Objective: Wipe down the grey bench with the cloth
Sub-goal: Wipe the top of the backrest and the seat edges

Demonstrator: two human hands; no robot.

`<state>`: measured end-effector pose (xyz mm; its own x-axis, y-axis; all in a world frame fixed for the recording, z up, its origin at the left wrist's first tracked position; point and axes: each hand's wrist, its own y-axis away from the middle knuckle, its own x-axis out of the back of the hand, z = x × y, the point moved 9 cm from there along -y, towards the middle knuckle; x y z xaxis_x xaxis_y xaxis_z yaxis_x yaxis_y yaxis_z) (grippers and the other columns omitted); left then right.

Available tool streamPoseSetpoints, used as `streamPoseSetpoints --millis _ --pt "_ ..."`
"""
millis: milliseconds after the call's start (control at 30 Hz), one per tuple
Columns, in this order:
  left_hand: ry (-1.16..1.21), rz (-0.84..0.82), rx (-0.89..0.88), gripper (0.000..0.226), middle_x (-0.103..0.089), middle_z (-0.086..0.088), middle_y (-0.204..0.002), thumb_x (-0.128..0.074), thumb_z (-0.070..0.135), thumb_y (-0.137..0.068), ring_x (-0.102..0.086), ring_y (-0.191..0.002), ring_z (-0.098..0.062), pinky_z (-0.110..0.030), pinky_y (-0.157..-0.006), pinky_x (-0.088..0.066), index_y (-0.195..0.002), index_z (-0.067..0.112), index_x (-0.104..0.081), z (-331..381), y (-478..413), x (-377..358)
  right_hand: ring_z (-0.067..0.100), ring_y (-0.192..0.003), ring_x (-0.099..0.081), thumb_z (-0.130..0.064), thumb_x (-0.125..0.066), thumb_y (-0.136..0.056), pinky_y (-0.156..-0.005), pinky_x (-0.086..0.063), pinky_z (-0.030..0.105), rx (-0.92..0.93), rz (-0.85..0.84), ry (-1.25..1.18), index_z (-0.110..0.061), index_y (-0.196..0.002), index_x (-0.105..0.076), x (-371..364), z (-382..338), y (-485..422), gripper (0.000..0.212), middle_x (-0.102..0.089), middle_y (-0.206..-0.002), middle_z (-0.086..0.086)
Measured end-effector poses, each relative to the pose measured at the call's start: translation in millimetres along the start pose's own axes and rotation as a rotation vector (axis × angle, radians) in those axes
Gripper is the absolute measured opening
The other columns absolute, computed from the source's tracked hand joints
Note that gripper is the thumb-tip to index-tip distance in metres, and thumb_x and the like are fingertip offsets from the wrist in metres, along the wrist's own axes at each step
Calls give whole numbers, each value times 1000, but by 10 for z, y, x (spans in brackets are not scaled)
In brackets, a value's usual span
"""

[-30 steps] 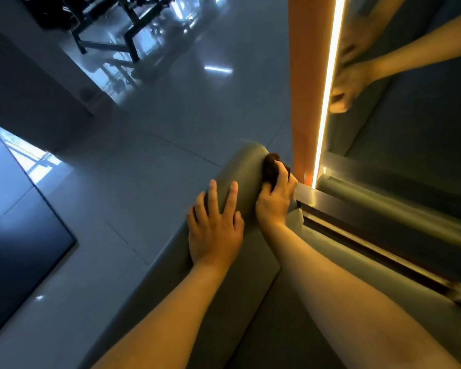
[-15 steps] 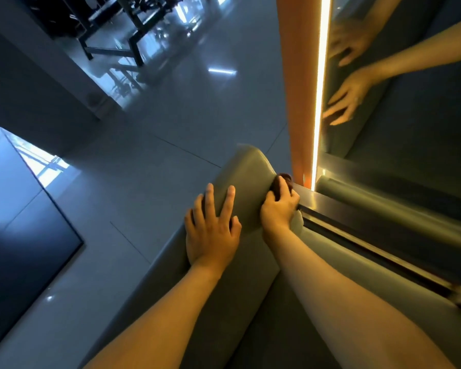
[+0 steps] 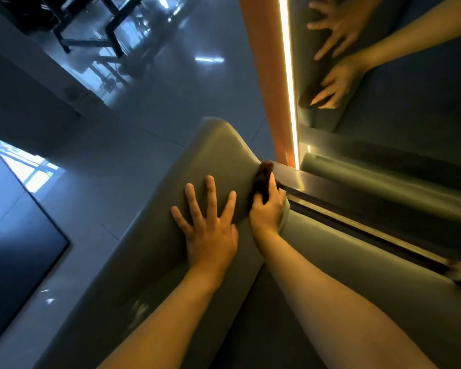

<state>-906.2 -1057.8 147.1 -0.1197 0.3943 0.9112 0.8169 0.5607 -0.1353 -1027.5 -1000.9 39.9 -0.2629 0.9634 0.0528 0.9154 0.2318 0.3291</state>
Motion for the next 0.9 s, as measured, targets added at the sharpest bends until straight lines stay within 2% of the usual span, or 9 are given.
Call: streamPoseSetpoints --millis 67,167,367,533,633,700,767,833,900 --pt "-52 24 14 78 10 -17 -168 -64 51 -89 16 -148 -53 -76 -109 11 -157 40 -27 -10 -24 -91 27 -130 -46 -13 -50 -104 -115 -40 45 -26 36 24 -30 -156 -38 57 239 -126 56 -47 -134 10" --pt "-91 61 5 80 10 -18 -168 -61 56 -90 15 -149 -53 -76 -110 12 -159 40 -22 -16 -19 -134 30 -135 -41 -12 -48 -104 -118 -36 53 -112 75 45 -32 -155 -38 114 649 -250 56 -41 -142 9" --pt "-104 96 15 78 9 -16 -168 -57 58 -89 18 -149 -51 -75 -110 10 -158 42 -23 2 -55 -200 31 -135 -42 -12 -46 -105 -118 -35 51 -5 55 121 -33 -156 -36 97 852 -299 56 -41 -143 10" --pt "-100 65 11 78 12 -16 -168 -57 58 -89 18 -148 -51 -73 -110 13 -158 43 -22 31 -43 -220 30 -141 -39 -12 -45 -105 -120 -33 48 -212 87 35 -31 -156 -35 101 759 -187 56 -39 -151 7" --pt "-85 14 0 79 11 -17 -168 -59 51 -91 13 -150 -50 -72 -112 7 -159 38 -21 36 0 -171 26 -140 -39 -11 -48 -104 -116 -40 48 -279 26 -124 -33 -155 -37 27 492 25 57 -35 -153 1" --pt "-56 38 -45 78 1 -18 -168 -60 40 -94 -1 -152 -46 -67 -115 -11 -160 28 -22 -13 13 0 22 -135 -45 -11 -51 -102 -111 -46 45 -208 -98 -204 -35 -152 -42 -74 233 257 56 -42 -142 -5" --pt "16 92 -49 78 -9 -21 -167 -62 30 -94 -19 -151 -41 -59 -112 -29 -161 19 -23 -227 38 229 9 -124 -50 -10 -55 -101 -104 -47 26 -97 -229 -226 -32 -149 -46 -194 -70 529 54 -48 -133 -9" --pt "69 117 42 77 -14 -22 -166 -58 34 -95 -25 -148 -42 -58 -109 -32 -160 16 -23 -605 111 400 -3 -113 -51 -9 -59 -99 -95 -42 10 63 -306 -217 -28 -147 -49 -288 -481 811 53 -52 -127 -8" --pt "119 104 135 75 -27 -23 -161 -51 46 -95 -33 -143 -44 -57 -108 -32 -158 11 -29 -917 201 451 -4 -110 -53 -8 -62 -97 -95 -42 9 272 -371 -174 -25 -146 -51 -425 -880 1062 54 -56 -124 -4"
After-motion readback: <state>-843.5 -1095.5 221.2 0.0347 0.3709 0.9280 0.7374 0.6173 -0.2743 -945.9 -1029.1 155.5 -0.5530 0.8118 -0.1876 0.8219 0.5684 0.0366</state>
